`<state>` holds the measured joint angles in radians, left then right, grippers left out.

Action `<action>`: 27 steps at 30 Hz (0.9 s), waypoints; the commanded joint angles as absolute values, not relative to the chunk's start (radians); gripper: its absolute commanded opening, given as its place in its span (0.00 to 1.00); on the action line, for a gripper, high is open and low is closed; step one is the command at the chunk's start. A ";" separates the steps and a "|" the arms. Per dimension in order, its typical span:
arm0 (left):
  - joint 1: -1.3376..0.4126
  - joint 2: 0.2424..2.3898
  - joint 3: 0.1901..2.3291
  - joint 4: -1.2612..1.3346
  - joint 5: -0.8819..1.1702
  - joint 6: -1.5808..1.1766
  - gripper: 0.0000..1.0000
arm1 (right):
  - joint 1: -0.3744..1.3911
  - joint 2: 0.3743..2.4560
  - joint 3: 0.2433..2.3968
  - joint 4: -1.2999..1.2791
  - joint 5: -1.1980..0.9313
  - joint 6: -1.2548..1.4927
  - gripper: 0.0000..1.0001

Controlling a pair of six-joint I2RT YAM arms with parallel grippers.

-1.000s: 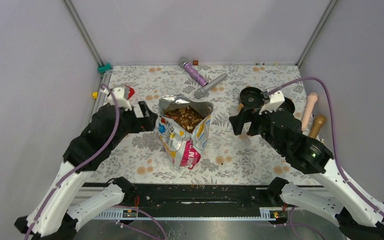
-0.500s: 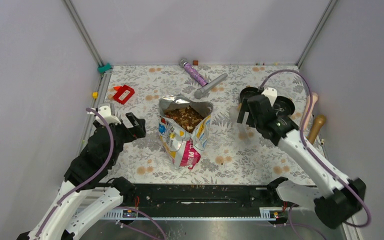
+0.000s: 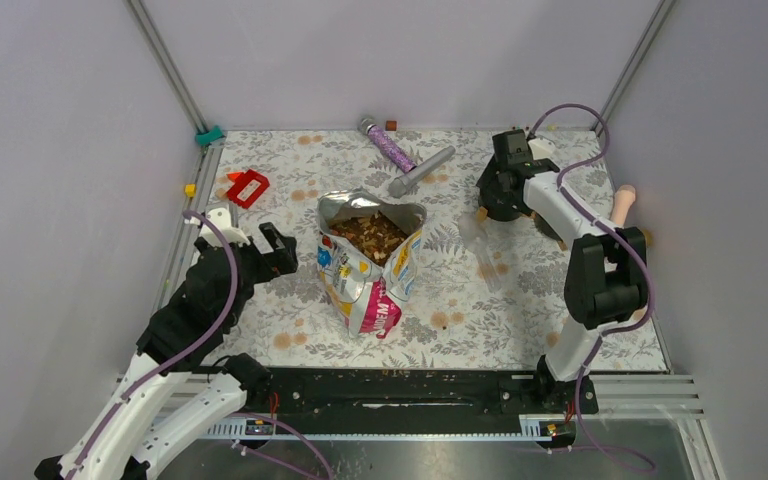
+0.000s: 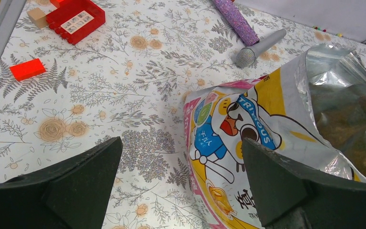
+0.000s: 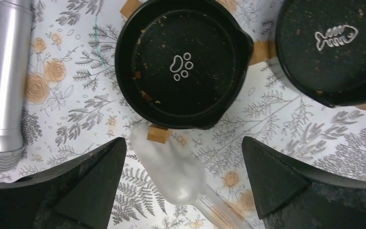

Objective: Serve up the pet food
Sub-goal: Open the pet food bag at the center of the board.

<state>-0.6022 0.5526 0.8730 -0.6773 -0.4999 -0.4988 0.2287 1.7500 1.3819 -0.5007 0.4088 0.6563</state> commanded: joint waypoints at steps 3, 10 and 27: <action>-0.601 0.575 0.890 -0.626 -0.499 -0.500 0.99 | 0.230 1.780 1.395 -0.456 0.427 0.718 1.00; -0.601 0.591 0.902 -0.636 -0.484 -0.496 0.99 | 0.230 1.739 1.302 -0.427 0.335 0.637 0.99; -0.601 0.581 0.904 -0.634 -0.455 -0.492 0.99 | 0.258 1.608 1.050 -0.401 0.060 0.430 0.94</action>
